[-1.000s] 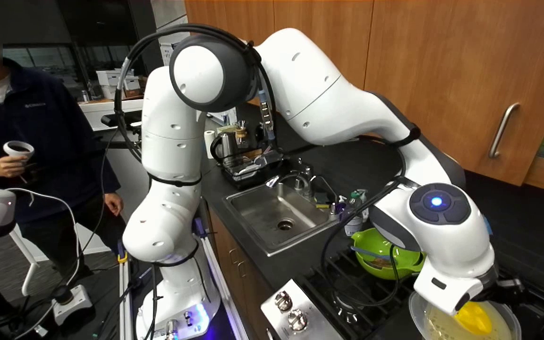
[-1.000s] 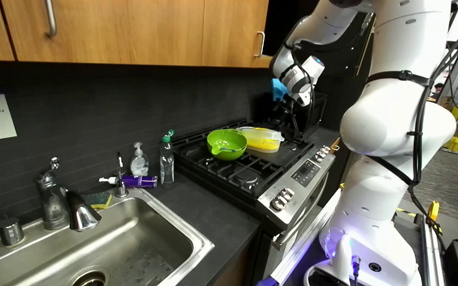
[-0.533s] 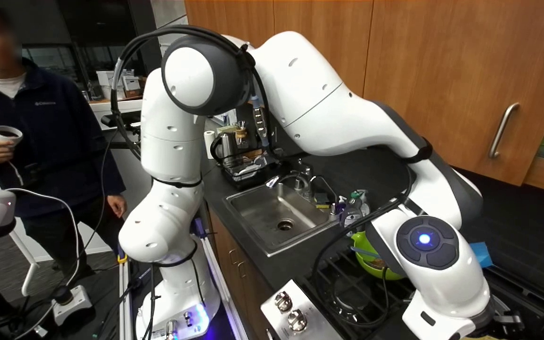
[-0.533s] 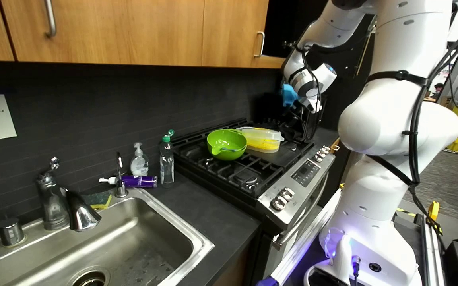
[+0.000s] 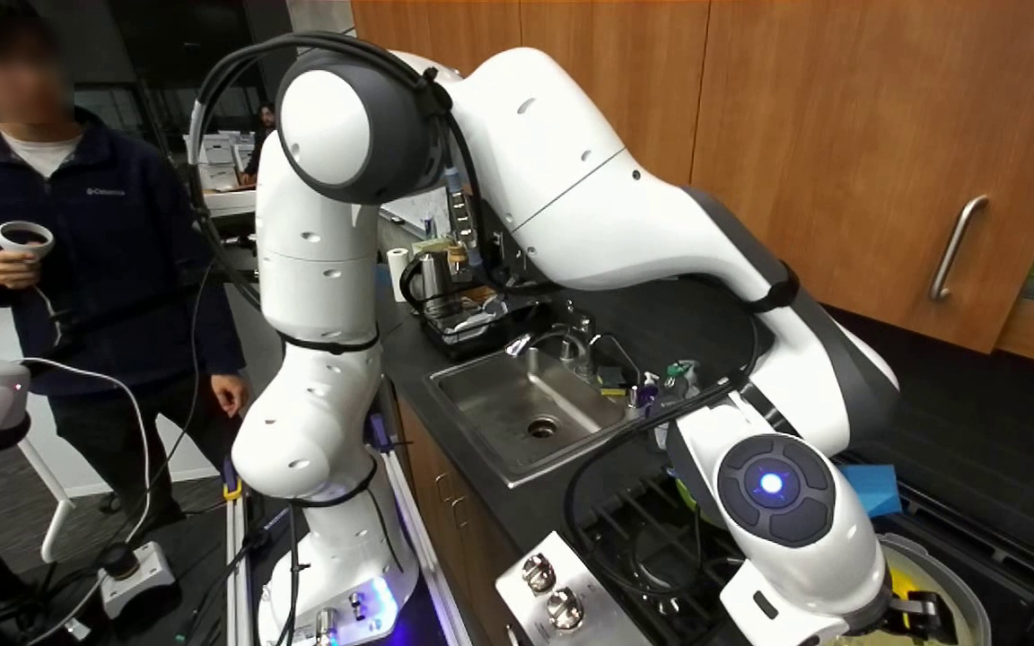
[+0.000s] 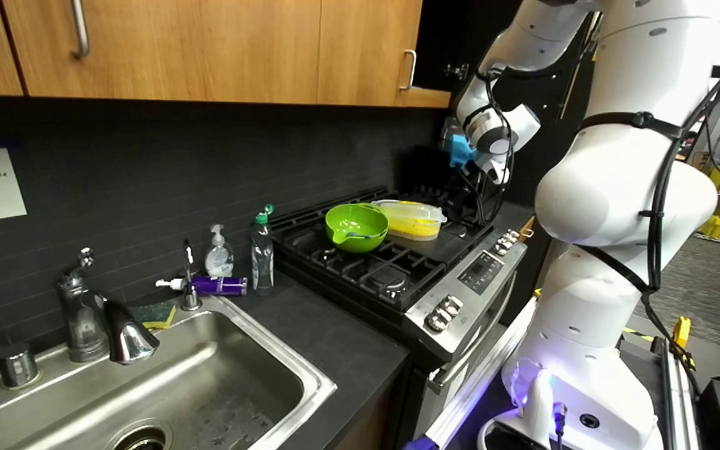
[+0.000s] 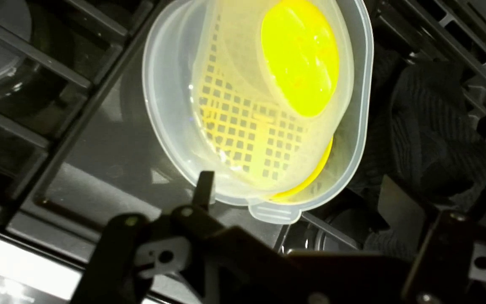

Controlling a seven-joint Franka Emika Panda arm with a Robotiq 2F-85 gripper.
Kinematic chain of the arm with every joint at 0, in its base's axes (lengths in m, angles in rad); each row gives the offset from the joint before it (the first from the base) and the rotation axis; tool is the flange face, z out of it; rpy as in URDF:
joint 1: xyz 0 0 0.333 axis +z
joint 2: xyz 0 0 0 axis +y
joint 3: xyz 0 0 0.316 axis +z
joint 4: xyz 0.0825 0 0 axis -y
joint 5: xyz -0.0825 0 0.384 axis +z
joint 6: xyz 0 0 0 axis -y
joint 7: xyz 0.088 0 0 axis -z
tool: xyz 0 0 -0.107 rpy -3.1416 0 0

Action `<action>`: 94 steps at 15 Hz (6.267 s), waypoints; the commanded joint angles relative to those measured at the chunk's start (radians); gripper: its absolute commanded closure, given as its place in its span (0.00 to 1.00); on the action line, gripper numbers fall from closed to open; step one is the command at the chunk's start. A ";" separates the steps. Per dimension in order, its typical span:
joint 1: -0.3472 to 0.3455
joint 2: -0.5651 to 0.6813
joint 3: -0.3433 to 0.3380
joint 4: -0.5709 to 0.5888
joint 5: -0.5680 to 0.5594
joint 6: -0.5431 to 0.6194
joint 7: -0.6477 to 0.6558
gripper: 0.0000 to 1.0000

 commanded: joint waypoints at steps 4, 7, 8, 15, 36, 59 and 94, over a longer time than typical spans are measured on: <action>0.065 -0.113 -0.048 -0.119 0.064 -0.040 0.048 0.00; 0.071 -0.141 -0.052 -0.169 0.123 -0.061 0.036 0.00; 0.071 -0.146 -0.052 -0.182 0.147 -0.070 0.027 0.00; 0.089 -0.143 -0.051 -0.215 0.205 -0.082 0.002 0.00; 0.119 0.038 -0.046 -0.038 0.129 0.025 -0.012 0.00; 0.141 0.121 -0.040 0.024 0.122 0.033 -0.010 0.00; 0.155 0.175 -0.026 0.137 0.127 0.173 0.023 0.00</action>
